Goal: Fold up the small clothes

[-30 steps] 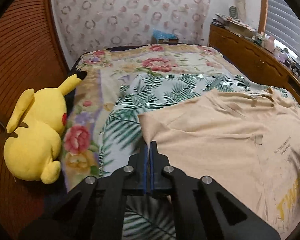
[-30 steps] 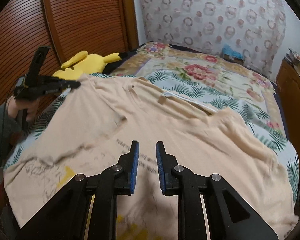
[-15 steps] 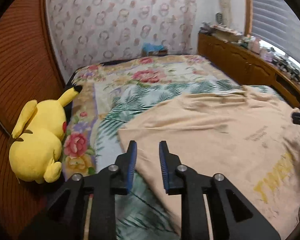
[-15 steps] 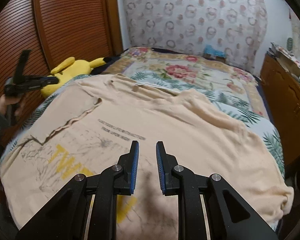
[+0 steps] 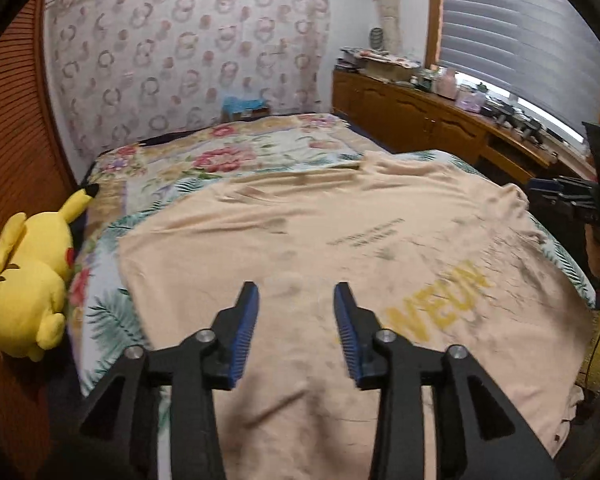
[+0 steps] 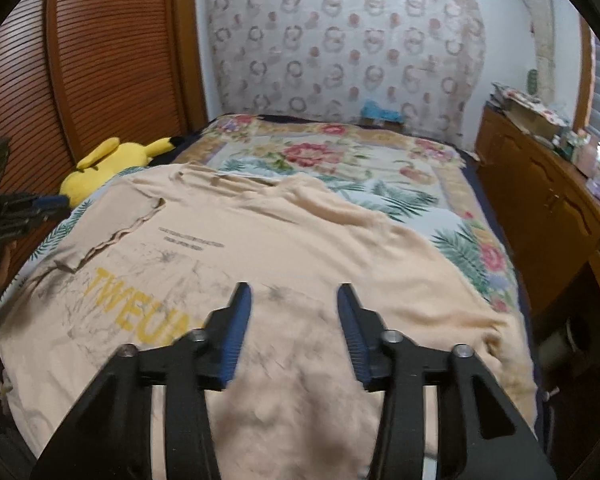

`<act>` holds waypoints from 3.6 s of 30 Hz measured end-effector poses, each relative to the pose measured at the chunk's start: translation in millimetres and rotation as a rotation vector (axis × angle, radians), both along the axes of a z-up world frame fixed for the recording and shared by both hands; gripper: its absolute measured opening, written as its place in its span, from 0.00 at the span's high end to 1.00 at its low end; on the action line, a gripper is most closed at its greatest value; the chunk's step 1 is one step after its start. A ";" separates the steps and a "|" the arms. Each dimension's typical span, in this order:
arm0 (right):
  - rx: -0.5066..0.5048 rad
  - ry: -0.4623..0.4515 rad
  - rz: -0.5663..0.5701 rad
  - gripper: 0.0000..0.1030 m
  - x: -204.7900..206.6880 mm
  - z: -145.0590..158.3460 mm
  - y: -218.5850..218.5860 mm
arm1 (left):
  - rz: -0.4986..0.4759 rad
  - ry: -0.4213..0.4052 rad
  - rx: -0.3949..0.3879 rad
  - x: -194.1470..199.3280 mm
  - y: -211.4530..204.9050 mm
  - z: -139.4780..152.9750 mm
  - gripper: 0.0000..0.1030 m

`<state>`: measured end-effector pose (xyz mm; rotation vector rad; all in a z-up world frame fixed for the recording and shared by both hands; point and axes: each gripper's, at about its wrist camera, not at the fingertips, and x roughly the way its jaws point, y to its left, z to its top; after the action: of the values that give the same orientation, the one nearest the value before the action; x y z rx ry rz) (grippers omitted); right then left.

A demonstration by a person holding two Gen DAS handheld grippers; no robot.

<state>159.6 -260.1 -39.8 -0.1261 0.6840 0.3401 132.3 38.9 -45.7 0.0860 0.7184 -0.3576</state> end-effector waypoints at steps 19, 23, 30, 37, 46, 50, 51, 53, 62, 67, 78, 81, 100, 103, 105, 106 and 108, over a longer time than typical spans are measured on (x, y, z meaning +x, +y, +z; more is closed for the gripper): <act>0.033 0.096 -0.216 0.55 -15.4 -46.3 -116.6 | -0.047 0.125 0.082 6.2 -56.8 -42.8 0.49; 0.031 0.132 -0.224 0.55 -9.9 -56.5 -121.4 | -0.051 0.138 0.089 6.0 -62.1 -49.6 0.49; 0.017 0.158 -0.208 0.55 -5.4 -64.7 -119.2 | -0.039 0.137 0.069 6.1 -61.9 -55.6 0.47; -0.032 0.153 -0.188 0.63 -3.9 -67.7 -104.5 | -0.042 0.140 0.067 5.9 -63.4 -55.5 0.41; -0.022 0.154 -0.120 0.96 -4.0 -66.0 -95.3 | -0.052 0.145 0.078 6.6 -68.0 -56.2 0.29; 0.010 0.102 -0.134 0.97 -5.4 -54.2 -97.0 | -0.052 0.146 0.077 7.1 -67.7 -56.6 0.29; 0.023 0.080 -0.136 0.97 -5.9 -46.8 -96.4 | -0.052 0.145 0.078 7.1 -67.8 -56.5 0.29; 0.039 0.051 -0.120 0.97 -6.1 -34.3 -91.8 | -0.051 0.145 0.079 7.1 -67.9 -56.6 0.29; 0.058 0.005 0.055 0.97 -0.6 -3.1 -23.8 | -0.044 0.145 0.078 8.7 -66.7 -56.1 0.28; 0.031 0.074 0.157 0.97 -5.2 -25.0 18.3 | -0.002 0.089 0.057 -0.8 -57.5 -45.8 0.28; 0.015 0.091 0.116 0.77 -18.9 -35.3 5.6 | 0.042 -0.042 -0.053 -35.1 -39.0 -5.4 0.28; 0.017 0.049 0.082 0.67 -23.0 -22.7 -7.5 | 0.048 -0.063 -0.071 -43.0 -35.6 0.0 0.28; 0.000 0.173 -0.022 0.95 39.2 -66.1 -53.9 | 0.052 -0.052 -0.071 -51.7 -40.9 -2.6 0.28; 0.013 0.145 0.009 0.98 43.3 -54.4 -43.6 | 0.059 -0.055 -0.074 -52.5 -39.6 -2.6 0.28; 0.038 0.104 0.042 0.98 48.4 -35.7 -30.2 | 0.066 -0.055 -0.085 -53.3 -35.6 -2.4 0.28; 0.049 0.092 0.056 0.98 50.8 -29.4 -24.6 | 0.068 -0.055 -0.088 -53.6 -34.3 -2.5 0.28; 0.064 0.068 0.103 0.98 57.1 -13.6 -4.7 | 0.075 -0.056 -0.089 -54.3 -31.7 -3.9 0.28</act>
<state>216.7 -264.8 -53.4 -0.0888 0.7348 0.4668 78.0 7.1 -49.7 -0.0154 0.6478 -0.3140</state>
